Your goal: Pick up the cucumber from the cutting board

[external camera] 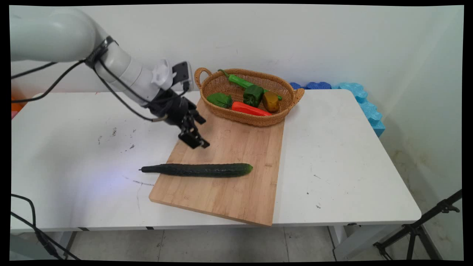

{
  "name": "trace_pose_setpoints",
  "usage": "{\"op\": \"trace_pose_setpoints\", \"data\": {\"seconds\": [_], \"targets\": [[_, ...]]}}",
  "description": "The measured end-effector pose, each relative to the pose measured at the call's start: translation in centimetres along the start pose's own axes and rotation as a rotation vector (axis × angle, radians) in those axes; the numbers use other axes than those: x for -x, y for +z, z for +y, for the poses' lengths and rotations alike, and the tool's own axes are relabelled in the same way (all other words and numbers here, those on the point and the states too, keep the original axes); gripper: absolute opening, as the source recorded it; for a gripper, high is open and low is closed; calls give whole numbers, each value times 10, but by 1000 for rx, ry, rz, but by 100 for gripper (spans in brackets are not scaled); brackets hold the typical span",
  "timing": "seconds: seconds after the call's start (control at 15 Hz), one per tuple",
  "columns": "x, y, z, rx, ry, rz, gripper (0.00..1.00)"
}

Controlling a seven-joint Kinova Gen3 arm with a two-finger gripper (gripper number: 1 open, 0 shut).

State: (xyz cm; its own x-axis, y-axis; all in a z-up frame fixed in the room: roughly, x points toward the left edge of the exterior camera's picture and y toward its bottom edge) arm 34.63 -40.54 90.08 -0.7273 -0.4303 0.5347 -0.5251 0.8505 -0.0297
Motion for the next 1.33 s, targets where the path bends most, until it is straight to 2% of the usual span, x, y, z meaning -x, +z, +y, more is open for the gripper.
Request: {"op": "trace_pose_setpoints", "data": {"seconds": [0.2,0.67,1.33], "targets": [[6,10,10,31,22,-21,100],[10,35,24,72,53,-65,100],[16,58,36,105,87,-118,100]]}}
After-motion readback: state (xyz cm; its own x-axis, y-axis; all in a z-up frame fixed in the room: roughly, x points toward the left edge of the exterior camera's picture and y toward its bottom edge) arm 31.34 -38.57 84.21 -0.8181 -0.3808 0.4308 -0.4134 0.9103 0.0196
